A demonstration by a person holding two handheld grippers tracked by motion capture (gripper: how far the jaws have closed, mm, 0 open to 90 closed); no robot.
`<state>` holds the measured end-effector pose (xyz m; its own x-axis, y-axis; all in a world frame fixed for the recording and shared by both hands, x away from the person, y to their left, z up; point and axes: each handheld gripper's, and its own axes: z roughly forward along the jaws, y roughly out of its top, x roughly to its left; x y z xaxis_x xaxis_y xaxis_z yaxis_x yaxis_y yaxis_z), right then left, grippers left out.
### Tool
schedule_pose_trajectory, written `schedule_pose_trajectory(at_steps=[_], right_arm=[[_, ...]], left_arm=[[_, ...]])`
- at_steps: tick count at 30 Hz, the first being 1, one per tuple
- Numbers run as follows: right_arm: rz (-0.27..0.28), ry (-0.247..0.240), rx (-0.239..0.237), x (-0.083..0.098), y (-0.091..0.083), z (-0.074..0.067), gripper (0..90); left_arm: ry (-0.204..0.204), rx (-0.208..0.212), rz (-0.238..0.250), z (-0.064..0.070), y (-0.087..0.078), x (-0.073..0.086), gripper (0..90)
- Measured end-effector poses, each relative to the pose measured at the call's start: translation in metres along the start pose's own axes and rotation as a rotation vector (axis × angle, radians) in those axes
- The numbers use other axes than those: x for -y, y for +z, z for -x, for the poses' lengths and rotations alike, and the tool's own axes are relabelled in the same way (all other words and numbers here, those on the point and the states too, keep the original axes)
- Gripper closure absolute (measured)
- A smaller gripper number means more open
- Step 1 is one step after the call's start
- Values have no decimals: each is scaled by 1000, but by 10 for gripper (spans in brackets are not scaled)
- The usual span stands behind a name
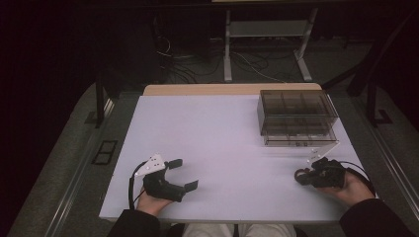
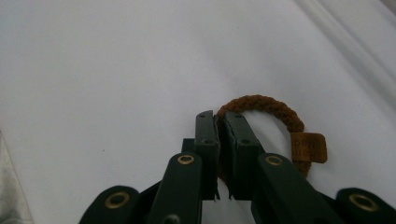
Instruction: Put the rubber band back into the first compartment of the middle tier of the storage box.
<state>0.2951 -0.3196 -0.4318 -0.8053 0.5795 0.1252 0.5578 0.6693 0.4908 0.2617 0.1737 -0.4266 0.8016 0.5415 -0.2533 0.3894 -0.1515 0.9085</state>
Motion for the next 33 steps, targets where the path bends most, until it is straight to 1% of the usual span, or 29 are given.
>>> schedule_pose_trajectory(at_steps=[3,7,8,10,12,17,20,25,33], right_arm=[[15,31,-14,1,-2,3,843],[52,73,-33,3,-6,7,844],[52,73,-33,3,-6,7,844],[72,99,-38,5,-10,9,845],[90,114,-44,6,-12,10,845],[124,133,-52,7,-17,12,844],[128,139,-57,6,-18,12,845],[133,138,-56,5,-21,12,845],[146,130,-44,-2,-30,12,844]], left_arm=[[0,1,0,0,0,0,0],[-2,-2,2,0,0,0,0],[-5,-4,3,-1,-1,0,0],[-8,-4,5,-1,0,0,0],[-10,-5,7,-1,-1,0,0],[-9,-7,7,-2,-1,0,0],[-11,-7,8,-2,-1,0,0],[-12,-8,10,-2,-2,0,0],[-13,-10,11,-2,-2,0,0]])
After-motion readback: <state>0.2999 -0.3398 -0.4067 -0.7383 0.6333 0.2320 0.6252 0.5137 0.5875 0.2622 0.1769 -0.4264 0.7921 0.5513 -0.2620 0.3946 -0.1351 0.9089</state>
